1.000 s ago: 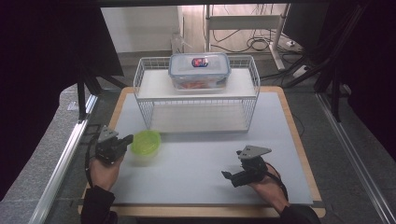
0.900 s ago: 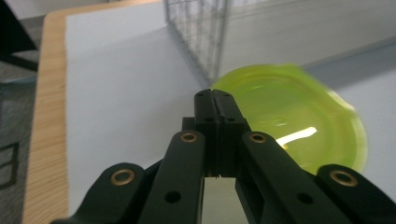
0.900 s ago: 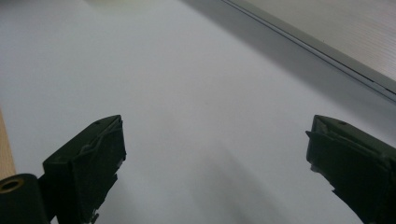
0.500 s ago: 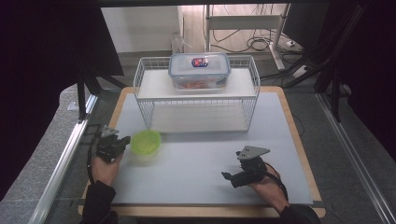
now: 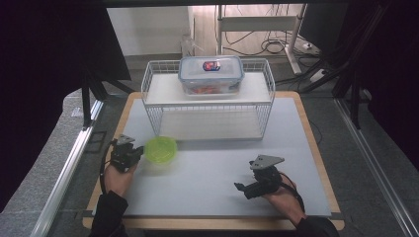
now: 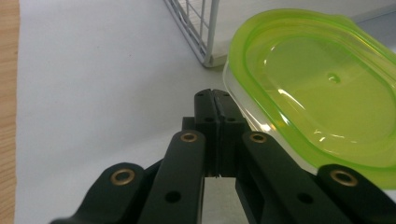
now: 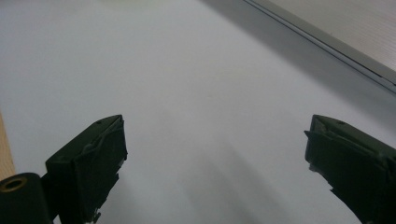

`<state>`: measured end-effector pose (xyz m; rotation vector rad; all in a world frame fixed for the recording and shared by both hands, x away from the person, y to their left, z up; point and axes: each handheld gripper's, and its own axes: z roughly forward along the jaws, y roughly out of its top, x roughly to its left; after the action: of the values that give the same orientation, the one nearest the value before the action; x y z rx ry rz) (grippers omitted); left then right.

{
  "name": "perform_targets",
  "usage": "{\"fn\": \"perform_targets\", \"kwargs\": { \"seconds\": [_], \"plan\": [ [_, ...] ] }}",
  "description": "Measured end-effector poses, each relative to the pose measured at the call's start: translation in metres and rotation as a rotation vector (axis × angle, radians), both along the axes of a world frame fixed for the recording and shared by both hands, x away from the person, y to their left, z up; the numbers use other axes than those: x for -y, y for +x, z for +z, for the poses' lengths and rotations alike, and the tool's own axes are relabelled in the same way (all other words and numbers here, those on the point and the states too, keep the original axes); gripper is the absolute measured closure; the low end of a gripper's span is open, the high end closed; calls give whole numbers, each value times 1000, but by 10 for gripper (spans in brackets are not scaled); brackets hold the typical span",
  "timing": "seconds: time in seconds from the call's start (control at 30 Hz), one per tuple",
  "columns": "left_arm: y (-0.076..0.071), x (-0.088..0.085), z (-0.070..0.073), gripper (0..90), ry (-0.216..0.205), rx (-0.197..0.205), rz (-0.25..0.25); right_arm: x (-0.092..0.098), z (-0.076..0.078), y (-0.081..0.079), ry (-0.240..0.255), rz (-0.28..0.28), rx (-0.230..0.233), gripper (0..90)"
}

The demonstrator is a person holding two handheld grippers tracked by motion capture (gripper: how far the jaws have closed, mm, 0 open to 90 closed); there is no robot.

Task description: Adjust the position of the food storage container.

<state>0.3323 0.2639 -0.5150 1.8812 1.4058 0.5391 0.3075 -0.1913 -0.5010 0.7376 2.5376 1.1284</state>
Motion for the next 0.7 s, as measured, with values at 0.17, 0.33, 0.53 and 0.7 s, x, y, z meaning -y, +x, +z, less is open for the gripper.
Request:
{"fn": "perform_targets", "kwargs": {
  "seconds": [0.17, 0.33, 0.53, 0.7],
  "plan": [
    [-4, -13, 4, 898, -40, 24, 32, 0, 0, 0, -2, 4, -2, 54],
    [-5, -15, 6, 898, -62, 33, 31, 0, -1, 0, -6, 3, -3, 55],
    [-5, -10, 6, 897, -56, 22, 21, 0, -1, 0, -8, 3, -5, 55],
    [-2, 0, 2, 897, -51, -4, -9, -1, -1, 0, -9, 4, -4, 55]
  ]
}}
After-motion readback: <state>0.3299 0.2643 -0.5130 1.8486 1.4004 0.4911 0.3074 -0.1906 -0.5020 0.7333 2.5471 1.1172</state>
